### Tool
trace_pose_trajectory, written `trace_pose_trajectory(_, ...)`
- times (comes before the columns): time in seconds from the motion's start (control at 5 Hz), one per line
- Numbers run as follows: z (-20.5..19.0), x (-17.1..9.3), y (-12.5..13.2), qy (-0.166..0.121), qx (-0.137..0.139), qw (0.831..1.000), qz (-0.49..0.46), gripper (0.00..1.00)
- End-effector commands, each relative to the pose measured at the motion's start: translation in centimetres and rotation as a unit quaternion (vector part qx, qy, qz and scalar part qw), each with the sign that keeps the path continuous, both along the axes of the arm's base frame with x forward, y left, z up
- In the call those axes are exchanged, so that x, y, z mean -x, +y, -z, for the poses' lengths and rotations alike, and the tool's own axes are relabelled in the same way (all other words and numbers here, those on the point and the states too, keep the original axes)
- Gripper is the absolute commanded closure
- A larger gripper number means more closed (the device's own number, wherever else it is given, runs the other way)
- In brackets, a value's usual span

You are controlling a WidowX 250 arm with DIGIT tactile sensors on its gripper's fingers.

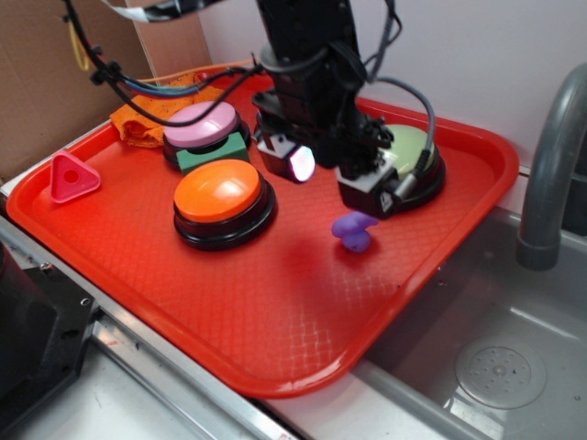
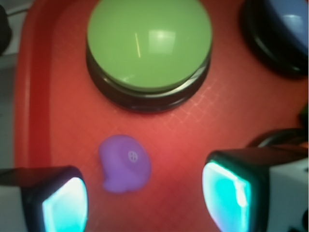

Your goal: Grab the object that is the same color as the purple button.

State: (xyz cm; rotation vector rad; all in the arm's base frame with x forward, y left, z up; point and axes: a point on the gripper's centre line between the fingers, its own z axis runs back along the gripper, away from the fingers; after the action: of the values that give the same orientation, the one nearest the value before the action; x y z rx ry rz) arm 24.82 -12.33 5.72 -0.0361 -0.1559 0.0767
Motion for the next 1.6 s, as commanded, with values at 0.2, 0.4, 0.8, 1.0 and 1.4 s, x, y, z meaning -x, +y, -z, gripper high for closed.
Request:
trace_pose_trajectory(0.2,2.1,-1.2,-0.9,0.007,0.02,1.0,0.01,0.0)
trace_pose_trajectory(0.4,3.1,-1.0,-0.9,0.007,0.02,0.999,-0.026,0.65)
trace_pose_trajectory(0.8,2.3,-1.0,-0.8,0.012,-0.005,1.0,-0.007,1.0)
trace_pose_trajectory(1.0,-0.7,-1.0,-0.6,0.005,0.013,1.0,0.005,1.0)
trace_pose_trajectory(1.4,-7.4,1.7,3.3,-0.02,0.006,1.0,-0.013,1.0)
